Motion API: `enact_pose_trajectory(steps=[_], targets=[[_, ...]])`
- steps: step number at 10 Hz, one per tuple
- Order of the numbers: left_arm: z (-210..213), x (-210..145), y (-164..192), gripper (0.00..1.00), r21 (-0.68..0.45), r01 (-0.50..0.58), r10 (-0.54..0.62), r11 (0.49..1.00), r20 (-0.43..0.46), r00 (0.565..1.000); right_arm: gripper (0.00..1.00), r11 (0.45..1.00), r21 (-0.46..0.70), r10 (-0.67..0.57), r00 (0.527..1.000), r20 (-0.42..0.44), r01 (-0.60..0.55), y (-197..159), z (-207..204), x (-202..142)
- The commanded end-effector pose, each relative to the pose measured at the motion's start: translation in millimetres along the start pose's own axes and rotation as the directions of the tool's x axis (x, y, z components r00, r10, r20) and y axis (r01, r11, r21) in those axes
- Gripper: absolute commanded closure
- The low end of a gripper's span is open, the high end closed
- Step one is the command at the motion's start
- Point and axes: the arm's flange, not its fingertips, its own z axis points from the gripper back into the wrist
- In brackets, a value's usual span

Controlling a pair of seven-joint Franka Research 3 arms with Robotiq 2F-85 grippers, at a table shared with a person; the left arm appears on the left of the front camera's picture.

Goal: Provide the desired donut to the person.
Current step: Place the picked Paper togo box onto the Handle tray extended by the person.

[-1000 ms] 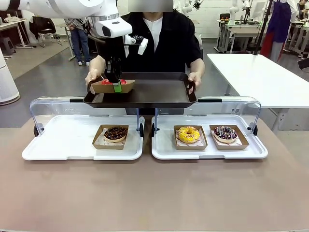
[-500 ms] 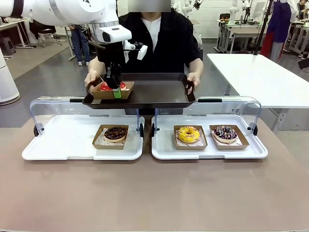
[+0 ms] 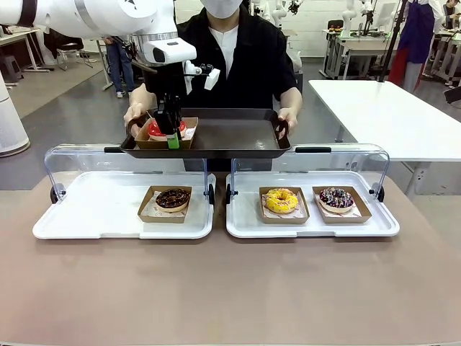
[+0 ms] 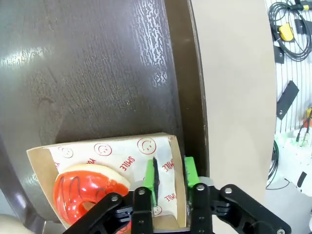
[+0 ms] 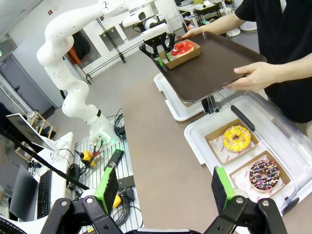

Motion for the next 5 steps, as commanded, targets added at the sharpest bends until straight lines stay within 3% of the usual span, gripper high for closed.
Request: enact_pose_trajectory(steps=[1, 2, 4, 5], targets=[[5.2, -1.3, 1.5, 0.00, -0.017, 0.025, -0.024, 1.000, 0.021, 0.999, 0.00, 1.000, 0.002, 0.004, 1.000, 0.009, -0.004, -0.6, -0.7, 0.3], [6.5, -1.5, 1.3, 0.18, -0.016, 0.025, -0.025, 1.000, 0.023, 0.999, 0.00, 1.000, 0.002, 0.004, 1.000, 0.009, -0.004, -0.6, -0.7, 0.3], [8.4, -1.6, 0.9, 0.00, -0.012, 0.026, -0.025, 1.000, 0.027, 0.999, 0.00, 1.000, 0.002, 0.004, 1.000, 0.009, -0.004, -0.6, -0.7, 0.3], [8.8, -1.4, 0.7, 0.00, -0.010, 0.026, -0.026, 1.000, 0.029, 0.999, 0.00, 1.000, 0.002, 0.004, 1.000, 0.009, -0.004, -0.6, -0.7, 0.3]])
